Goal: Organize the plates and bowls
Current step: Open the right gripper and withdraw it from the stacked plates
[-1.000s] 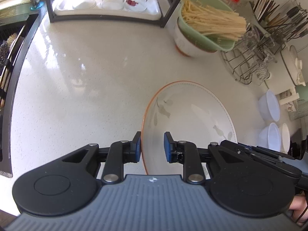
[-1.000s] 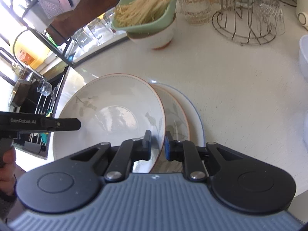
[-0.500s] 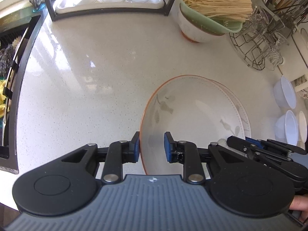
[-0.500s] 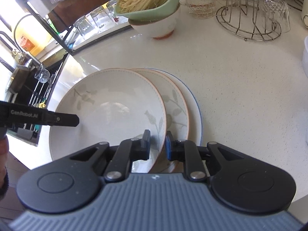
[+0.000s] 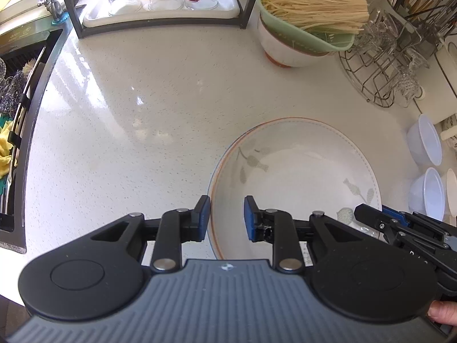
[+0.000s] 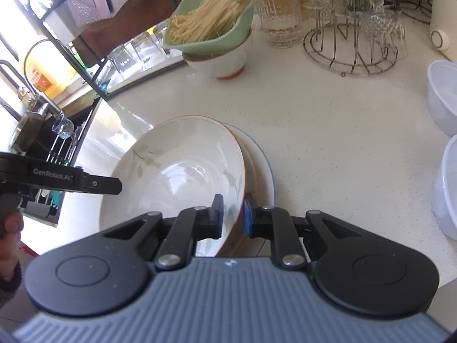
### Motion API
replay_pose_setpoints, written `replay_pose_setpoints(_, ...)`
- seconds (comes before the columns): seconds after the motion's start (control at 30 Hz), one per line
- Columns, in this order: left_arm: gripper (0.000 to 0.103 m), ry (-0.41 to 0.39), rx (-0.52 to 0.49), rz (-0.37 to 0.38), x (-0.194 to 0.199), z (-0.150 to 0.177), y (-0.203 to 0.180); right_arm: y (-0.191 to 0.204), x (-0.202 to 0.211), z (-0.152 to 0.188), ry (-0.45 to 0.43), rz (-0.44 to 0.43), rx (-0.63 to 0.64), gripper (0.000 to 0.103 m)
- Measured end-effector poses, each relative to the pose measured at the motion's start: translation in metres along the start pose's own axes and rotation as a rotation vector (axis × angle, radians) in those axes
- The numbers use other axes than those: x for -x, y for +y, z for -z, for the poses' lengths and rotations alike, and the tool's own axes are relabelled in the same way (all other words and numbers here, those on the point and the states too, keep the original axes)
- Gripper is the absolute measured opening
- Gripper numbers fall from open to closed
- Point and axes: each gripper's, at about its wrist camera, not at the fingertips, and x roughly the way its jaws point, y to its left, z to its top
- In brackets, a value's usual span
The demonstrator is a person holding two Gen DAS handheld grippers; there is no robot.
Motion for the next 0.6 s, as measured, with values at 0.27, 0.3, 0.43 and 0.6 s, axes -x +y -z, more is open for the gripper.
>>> replay_pose_setpoints(0.27, 0.029, -0.044, 0.034, -0.018, 0.010, 0.015, -0.008, -0.007, 0.014, 0.010, -0.033, 0.003, 0.007, 0.018)
replay_pose_setpoints(0.3, 0.029, -0.052, 0.038, -0.017, 0.012, 0.017, -0.009, -0.007, 0.017, 0.010, -0.044, -0.001, 0.008, 0.018)
replay_pose_setpoints(0.43, 0.029, -0.097, 0.038, -0.028, 0.026, 0.025, -0.016, -0.008, 0.028, 0.008, -0.087, -0.003, 0.031, 0.018)
replay_pose_setpoints(0.6, 0.029, -0.170, 0.035, -0.007, 0.054, 0.031, -0.032, -0.009, 0.051, 0.006, -0.145, -0.014, 0.051, 0.018)
